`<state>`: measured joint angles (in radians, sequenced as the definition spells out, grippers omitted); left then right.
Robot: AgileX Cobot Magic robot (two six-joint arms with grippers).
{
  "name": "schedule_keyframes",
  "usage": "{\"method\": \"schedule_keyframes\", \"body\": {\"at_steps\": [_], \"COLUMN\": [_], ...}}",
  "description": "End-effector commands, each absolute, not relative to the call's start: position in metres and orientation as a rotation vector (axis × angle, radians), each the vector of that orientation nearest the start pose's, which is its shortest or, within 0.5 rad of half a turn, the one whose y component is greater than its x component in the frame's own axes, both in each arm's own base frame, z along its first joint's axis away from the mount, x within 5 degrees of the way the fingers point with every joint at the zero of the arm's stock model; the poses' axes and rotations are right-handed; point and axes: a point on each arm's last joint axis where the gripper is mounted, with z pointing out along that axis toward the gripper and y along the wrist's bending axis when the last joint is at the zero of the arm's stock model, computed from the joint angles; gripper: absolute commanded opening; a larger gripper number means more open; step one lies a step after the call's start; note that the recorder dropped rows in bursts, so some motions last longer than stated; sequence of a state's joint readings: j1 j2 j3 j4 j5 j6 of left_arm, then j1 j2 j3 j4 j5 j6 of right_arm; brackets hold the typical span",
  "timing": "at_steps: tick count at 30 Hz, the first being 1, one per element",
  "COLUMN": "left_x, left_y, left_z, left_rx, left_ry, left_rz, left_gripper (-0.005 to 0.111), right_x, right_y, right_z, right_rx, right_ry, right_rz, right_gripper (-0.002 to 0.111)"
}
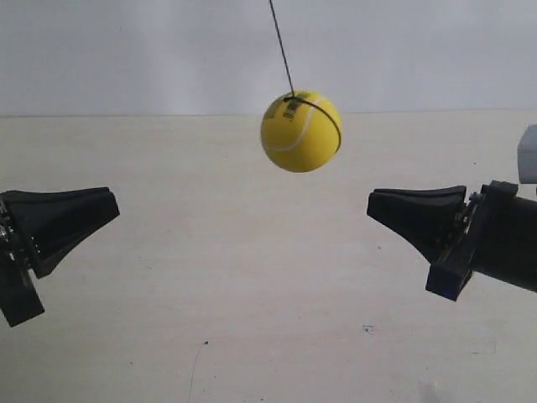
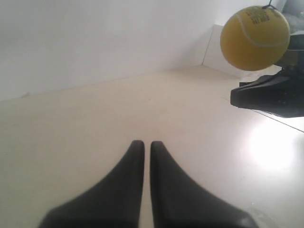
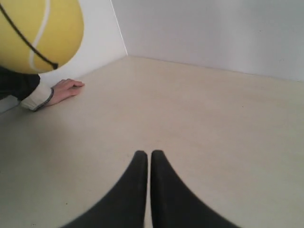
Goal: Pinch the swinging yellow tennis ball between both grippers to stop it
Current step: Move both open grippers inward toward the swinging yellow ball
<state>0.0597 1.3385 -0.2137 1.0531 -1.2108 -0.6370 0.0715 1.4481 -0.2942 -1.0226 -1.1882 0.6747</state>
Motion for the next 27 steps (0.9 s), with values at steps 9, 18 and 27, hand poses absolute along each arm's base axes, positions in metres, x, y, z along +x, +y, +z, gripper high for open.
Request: {"method": "schedule_keyframes", "body": {"at_steps": [9, 18, 27], "left_x": [0.182, 0.181, 0.175], "left_y": [-0.088, -0.089, -0.098], "left_z": [0.184, 0.185, 0.186], "left_rx": [0.773, 0.770, 0.826], "left_ry": [1.585, 1.586, 1.565], "left_rz": [-0.898, -0.908, -0.942], "left_gripper": [0.005, 0.005, 0.005], "right_x": [0.175, 0.168, 0.169], "right_y": [0.118, 0.135, 0.136], "right_z": [0.191, 0.194, 0.199], "right_rx": [-0.894, -0.983, -0.958], "right_ry": [1.529, 1.487, 1.462], "right_rz": [1.029, 1.073, 1.077], "right_gripper": [0.000, 0.000, 0.000]}}
